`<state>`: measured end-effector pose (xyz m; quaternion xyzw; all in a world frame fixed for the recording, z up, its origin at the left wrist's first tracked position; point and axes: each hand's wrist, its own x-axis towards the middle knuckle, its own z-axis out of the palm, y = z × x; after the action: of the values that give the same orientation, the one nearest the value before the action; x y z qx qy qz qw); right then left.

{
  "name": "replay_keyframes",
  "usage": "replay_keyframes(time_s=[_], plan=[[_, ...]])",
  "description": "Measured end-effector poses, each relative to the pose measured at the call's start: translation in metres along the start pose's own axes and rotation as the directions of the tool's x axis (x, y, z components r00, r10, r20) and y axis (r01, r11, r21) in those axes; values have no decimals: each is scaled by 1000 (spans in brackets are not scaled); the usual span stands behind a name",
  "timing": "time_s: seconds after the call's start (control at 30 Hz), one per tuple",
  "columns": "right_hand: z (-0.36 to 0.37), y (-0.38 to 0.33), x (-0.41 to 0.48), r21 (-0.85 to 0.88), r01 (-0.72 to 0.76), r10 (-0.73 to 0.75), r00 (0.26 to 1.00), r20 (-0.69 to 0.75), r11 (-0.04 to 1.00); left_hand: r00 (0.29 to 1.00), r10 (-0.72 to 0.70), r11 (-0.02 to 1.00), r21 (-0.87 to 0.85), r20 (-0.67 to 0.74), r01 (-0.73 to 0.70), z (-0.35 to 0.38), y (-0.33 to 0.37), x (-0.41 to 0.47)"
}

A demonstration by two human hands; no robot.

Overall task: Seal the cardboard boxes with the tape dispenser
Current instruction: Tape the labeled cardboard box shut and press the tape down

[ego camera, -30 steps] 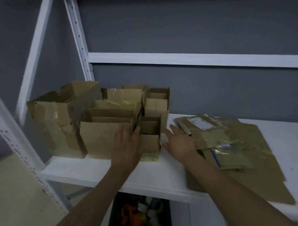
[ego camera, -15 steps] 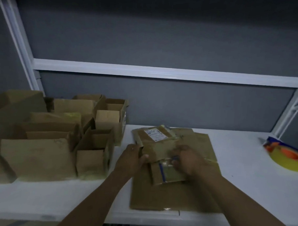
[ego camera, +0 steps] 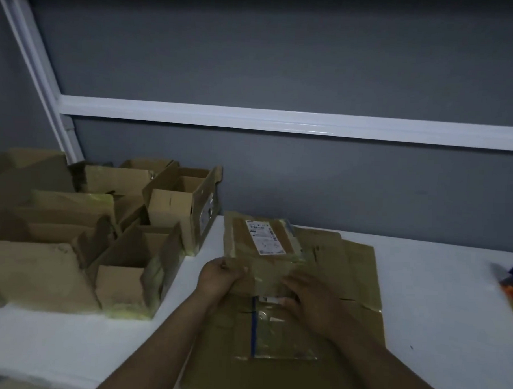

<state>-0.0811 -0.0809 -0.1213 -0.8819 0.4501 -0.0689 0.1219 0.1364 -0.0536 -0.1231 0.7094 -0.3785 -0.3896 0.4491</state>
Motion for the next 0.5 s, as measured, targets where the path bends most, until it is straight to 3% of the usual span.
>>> replay_keyframes(time_s=[0.13, 0.23, 0.33, 0.43, 0.5], plan=[[-13, 2, 6, 7, 59, -57, 989, -137, 998, 999, -16, 972, -233, 51, 27, 3, 27, -6], [-24, 3, 10, 92, 89, -55, 947, -318, 992, 987, 71, 935, -355, 147, -14, 10, 57, -19], [-45, 13, 6, 165, 129, -3, 798, -603, 978, 948, 201, 911, -404, 245, -89, 20, 89, -27], [-77, 30, -13, 329, 143, 193, 574, -796, 933, 912, 390, 915, -165, 129, -368, 35, 109, -18], [-96, 46, -28, 484, 139, 349, 527, -775, 864, 848, 528, 843, 95, 45, -530, 48, 115, -7]])
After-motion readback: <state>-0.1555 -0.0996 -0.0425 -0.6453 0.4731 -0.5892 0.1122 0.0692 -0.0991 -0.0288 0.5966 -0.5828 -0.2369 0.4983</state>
